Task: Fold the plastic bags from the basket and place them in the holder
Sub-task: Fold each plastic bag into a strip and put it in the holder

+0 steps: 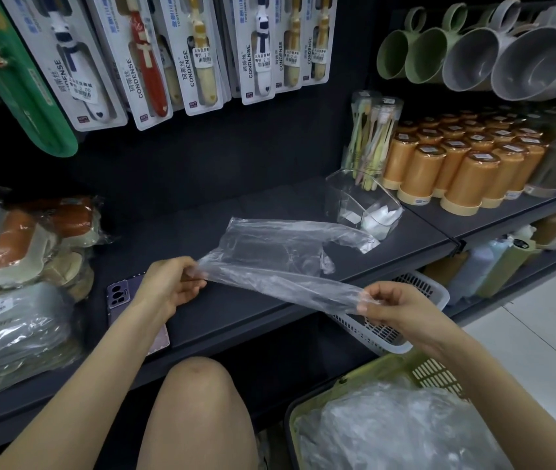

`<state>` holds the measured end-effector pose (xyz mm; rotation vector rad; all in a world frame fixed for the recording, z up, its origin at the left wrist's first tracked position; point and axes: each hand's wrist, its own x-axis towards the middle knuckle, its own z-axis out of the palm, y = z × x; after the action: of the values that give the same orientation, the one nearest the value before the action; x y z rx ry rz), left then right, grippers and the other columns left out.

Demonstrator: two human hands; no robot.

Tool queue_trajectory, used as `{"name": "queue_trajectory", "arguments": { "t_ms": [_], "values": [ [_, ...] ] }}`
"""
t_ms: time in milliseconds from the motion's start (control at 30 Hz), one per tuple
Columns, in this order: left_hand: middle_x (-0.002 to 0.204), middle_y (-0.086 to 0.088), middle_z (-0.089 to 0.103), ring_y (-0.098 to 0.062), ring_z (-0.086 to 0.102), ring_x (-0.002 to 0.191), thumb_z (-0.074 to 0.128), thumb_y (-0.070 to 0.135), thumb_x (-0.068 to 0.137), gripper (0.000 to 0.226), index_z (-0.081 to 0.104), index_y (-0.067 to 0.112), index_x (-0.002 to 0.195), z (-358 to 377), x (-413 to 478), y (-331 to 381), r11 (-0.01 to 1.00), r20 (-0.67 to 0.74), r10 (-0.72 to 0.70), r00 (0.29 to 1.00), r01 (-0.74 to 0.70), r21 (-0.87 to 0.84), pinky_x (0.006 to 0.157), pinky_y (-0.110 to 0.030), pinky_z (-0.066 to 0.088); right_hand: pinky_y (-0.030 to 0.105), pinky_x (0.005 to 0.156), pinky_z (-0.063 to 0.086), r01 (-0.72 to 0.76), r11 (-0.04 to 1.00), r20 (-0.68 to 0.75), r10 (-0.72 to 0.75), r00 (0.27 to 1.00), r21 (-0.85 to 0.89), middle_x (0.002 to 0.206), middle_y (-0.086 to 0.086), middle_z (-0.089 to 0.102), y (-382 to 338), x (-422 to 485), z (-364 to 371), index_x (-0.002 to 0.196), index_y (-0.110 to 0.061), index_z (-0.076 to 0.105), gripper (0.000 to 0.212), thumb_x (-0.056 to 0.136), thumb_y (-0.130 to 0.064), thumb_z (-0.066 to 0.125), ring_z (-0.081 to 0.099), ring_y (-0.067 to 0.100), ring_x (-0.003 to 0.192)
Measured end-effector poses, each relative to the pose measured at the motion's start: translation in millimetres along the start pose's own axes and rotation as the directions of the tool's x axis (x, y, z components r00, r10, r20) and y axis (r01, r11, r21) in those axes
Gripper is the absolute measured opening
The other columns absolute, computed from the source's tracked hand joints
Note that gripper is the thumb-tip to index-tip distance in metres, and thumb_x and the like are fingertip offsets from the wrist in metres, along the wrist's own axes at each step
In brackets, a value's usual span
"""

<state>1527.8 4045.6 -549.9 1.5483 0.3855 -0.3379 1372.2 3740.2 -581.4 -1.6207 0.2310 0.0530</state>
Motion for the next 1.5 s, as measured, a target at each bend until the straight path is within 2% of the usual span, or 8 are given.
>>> {"name": "queue_trajectory", "arguments": {
  "t_ms": [133, 267, 467, 667, 767, 1067, 1267, 1500],
  "values": [
    [0.066, -0.006, 0.056, -0.013, 0.051, 0.054, 0.063, 0.010, 0.089, 0.004, 0.063, 0.008, 0.086, 5, 1, 0, 0.987, 0.041, 0.049, 0.998, -0.055, 0.150, 0.038, -0.014, 0.041, 0.015, 0.053, 0.040, -0.003, 0.998, -0.009, 0.003, 1.000, -0.060, 0.062, 0.003, 0.049, 0, -3, 5, 0.072, -0.005, 0.059, 0.025, 0.083, -0.026, 0.068, 0.044, 0.011, 0.053],
    [0.053, -0.001, 0.049, -0.011, 0.049, 0.047, 0.065, 0.001, 0.086, 0.019, 0.054, 0.012, 0.075, 6, 4, -6, 0.994, 0.015, 0.044, 0.999, -0.045, 0.100, 0.037, -0.014, 0.039, 0.022, 0.051, 0.043, 0.002, 0.995, -0.258, -0.029, 0.966, -0.103, 0.060, 0.006, 0.053, 3, 2, 1, 0.069, -0.005, 0.054, 0.031, 0.093, -0.024, 0.060, 0.046, 0.015, 0.048],
    [0.064, -0.004, 0.048, -0.008, 0.046, 0.043, 0.062, 0.005, 0.090, 0.014, 0.055, 0.008, 0.079, 12, 4, -10, 1.000, 0.066, -0.021, 0.998, 0.021, 0.004, 0.034, -0.014, 0.036, 0.028, 0.051, 0.044, -0.060, 0.998, -0.214, 0.057, 0.975, -0.007, 0.066, 0.005, 0.058, -5, 0, 2, 0.076, -0.007, 0.054, 0.039, 0.075, -0.042, 0.069, 0.052, 0.016, 0.060],
    [0.061, -0.001, 0.052, -0.011, 0.047, 0.049, 0.065, 0.030, 0.090, 0.024, 0.060, 0.008, 0.081, 5, -4, -5, 0.976, 0.173, -0.075, 0.982, 0.108, -0.191, 0.039, -0.017, 0.041, 0.025, 0.047, 0.040, -0.040, 0.999, -0.182, 0.044, 0.982, 0.022, 0.064, 0.007, 0.052, -4, 0, 3, 0.080, -0.004, 0.051, 0.020, 0.084, -0.008, 0.071, 0.046, 0.016, 0.055],
    [0.057, 0.000, 0.051, -0.010, 0.048, 0.046, 0.063, 0.021, 0.090, 0.015, 0.060, 0.008, 0.083, 6, -3, -6, 0.982, 0.184, -0.097, 0.978, 0.124, -0.140, 0.039, -0.016, 0.041, 0.025, 0.046, 0.039, -0.044, 0.999, -0.243, 0.040, 0.969, -0.013, 0.063, 0.012, 0.053, -4, 2, 6, 0.077, -0.003, 0.053, 0.017, 0.089, -0.006, 0.065, 0.047, 0.017, 0.055],
    [0.062, -0.007, 0.052, -0.012, 0.049, 0.046, 0.056, 0.004, 0.095, 0.017, 0.052, 0.007, 0.078, 14, 4, -22, 0.993, 0.001, 0.109, 0.994, -0.109, 0.037, 0.037, -0.015, 0.041, 0.018, 0.033, 0.033, 0.023, 0.998, -0.604, 0.015, 0.797, 0.055, 0.050, 0.009, 0.049, -9, -3, 2, 0.076, -0.009, 0.047, 0.021, 0.090, -0.005, 0.063, 0.039, 0.007, 0.032],
    [0.074, -0.009, 0.061, -0.017, 0.059, 0.057, 0.050, 0.055, 0.093, 0.050, 0.057, 0.005, 0.086, 22, -2, -24, 0.928, 0.087, 0.082, 0.993, -0.108, 0.357, 0.044, -0.020, 0.046, 0.021, 0.037, 0.039, -0.055, 0.998, -0.446, 0.049, 0.894, -0.001, 0.053, 0.006, 0.061, -5, -7, 0, 0.085, -0.004, 0.053, 0.011, 0.090, -0.005, 0.063, 0.052, 0.014, 0.041],
    [0.069, -0.007, 0.057, -0.011, 0.051, 0.049, 0.070, 0.024, 0.088, 0.023, 0.065, 0.002, 0.093, 33, 9, -28, 0.959, 0.128, 0.020, 0.991, -0.056, 0.279, 0.034, -0.015, 0.034, 0.032, 0.054, 0.053, -0.105, 0.989, -0.197, 0.123, 0.973, 0.100, 0.098, 0.014, 0.068, -11, -21, -7, 0.115, -0.013, 0.059, 0.041, 0.078, -0.014, 0.077, 0.069, 0.029, 0.075]
  ]
}}
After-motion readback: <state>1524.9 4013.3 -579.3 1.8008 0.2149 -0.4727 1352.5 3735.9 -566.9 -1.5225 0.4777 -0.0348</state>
